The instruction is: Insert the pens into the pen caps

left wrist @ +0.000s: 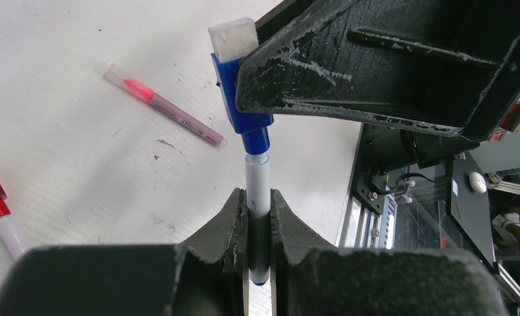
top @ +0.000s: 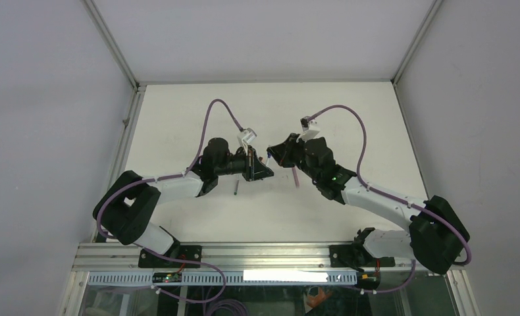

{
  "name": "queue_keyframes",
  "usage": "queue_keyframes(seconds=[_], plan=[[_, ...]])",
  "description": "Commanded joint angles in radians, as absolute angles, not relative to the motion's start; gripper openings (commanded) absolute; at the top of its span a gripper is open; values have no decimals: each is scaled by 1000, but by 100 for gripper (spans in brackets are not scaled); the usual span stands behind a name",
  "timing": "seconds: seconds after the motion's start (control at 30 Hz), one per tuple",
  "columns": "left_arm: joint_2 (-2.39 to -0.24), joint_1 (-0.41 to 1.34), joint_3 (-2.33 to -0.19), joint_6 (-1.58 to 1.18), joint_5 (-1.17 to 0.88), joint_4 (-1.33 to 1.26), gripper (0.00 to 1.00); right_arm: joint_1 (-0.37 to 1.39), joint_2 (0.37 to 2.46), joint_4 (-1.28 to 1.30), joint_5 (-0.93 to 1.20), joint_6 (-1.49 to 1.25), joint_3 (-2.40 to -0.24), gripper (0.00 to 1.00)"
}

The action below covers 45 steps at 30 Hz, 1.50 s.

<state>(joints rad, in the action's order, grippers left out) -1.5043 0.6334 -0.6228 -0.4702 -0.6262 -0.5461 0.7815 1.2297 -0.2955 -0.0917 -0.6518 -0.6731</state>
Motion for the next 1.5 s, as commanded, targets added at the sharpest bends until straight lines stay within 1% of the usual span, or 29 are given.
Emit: queue_keyframes(seconds=[0.0, 0.13, 0.23, 0.37, 0.5, 0.63, 0.77, 0.9, 1.07, 1.27, 1.47], plan=[[-1451, 627, -637, -430, -580, -604, 0, 803, 1238, -278, -68, -642, -674, 0], [-1455, 627, -678, -391, -470, -521, 0, 815, 1224, -268, -95, -675, -656, 0], [-1462, 626, -732, -373, -408, -494, 0, 839, 1210, -252, -160, -707, -643, 0], [-1491, 626, -813, -372, -389, -469, 0, 874, 1220, -180, -299, -735, -660, 0], [-1518, 627, -890, -389, -408, -434, 0, 905, 1264, -127, -373, -738, -691, 0], [-1532, 627, -964, -371, -401, -341, 0, 931, 1291, -109, -396, -731, -703, 0], [-1535, 628, -1021, -325, -327, -226, 0, 951, 1307, -56, -416, -729, -727, 0], [-1532, 629, -1065, -299, -241, -146, 0, 962, 1350, 100, -424, -744, -802, 0], [-1534, 639, -1108, -262, -123, -85, 0, 973, 1405, 231, -418, -765, -890, 0], [-1539, 644, -1142, -256, -20, -15, 0, 985, 1400, 259, -405, -771, -904, 0], [-1547, 643, -1154, -250, 38, 27, 0, 1013, 1385, 240, -388, -759, -898, 0]])
